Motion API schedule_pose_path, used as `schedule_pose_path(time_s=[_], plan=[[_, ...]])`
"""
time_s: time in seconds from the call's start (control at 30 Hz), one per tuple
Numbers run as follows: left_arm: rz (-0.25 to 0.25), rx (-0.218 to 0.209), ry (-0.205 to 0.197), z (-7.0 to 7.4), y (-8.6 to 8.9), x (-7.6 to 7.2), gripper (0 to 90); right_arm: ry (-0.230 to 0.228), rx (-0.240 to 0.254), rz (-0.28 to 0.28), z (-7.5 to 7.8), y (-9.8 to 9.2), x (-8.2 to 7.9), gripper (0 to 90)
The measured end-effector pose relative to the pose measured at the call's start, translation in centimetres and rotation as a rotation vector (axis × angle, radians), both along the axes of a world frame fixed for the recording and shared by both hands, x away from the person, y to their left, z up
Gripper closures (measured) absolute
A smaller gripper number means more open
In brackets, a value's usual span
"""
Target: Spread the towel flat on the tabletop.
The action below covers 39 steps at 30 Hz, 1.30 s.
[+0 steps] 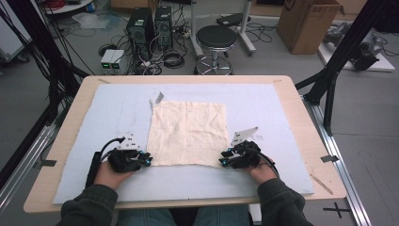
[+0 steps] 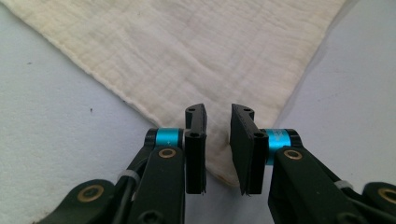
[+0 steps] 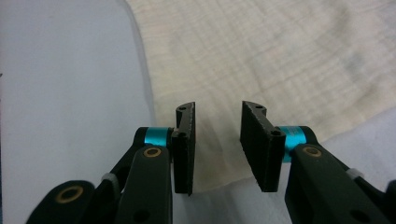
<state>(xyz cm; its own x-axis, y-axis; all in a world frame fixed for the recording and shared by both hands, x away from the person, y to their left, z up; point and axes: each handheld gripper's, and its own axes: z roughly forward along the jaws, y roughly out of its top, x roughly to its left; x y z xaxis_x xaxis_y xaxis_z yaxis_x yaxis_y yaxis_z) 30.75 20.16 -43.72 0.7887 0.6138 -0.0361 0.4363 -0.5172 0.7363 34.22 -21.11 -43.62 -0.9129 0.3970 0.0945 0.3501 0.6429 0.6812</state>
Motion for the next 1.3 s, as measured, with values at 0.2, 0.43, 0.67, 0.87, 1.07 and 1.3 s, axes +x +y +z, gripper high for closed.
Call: schedule_pose_path(time_s=[0.2,0.43,0.67,0.87,1.07,1.3], plan=[[-0.001,0.006,-0.003,0.0,0.1,-0.2,75.2,-0.014,-0.007,-0.006,0.0,0.0,-0.3,65.7],[-0.002,-0.006,-0.012,0.0,0.3,-0.5,74.1,-0.013,0.001,-0.011,-0.1,-0.1,-0.5,63.9],[-0.002,-0.032,-0.024,0.3,0.5,-0.8,72.4,-0.021,0.058,-0.039,0.5,-0.6,-0.5,58.6],[0.005,-0.046,-0.040,0.6,0.7,-0.9,69.7,-0.029,0.081,-0.064,0.7,-0.6,-0.5,53.1],[0.010,-0.056,-0.042,0.7,1.0,-1.0,67.8,-0.042,0.114,-0.083,1.1,-0.6,-0.4,48.5],[0.022,-0.066,-0.050,0.9,1.1,-1.0,65.7,-0.045,0.127,-0.100,1.3,-0.7,-0.4,42.5]])
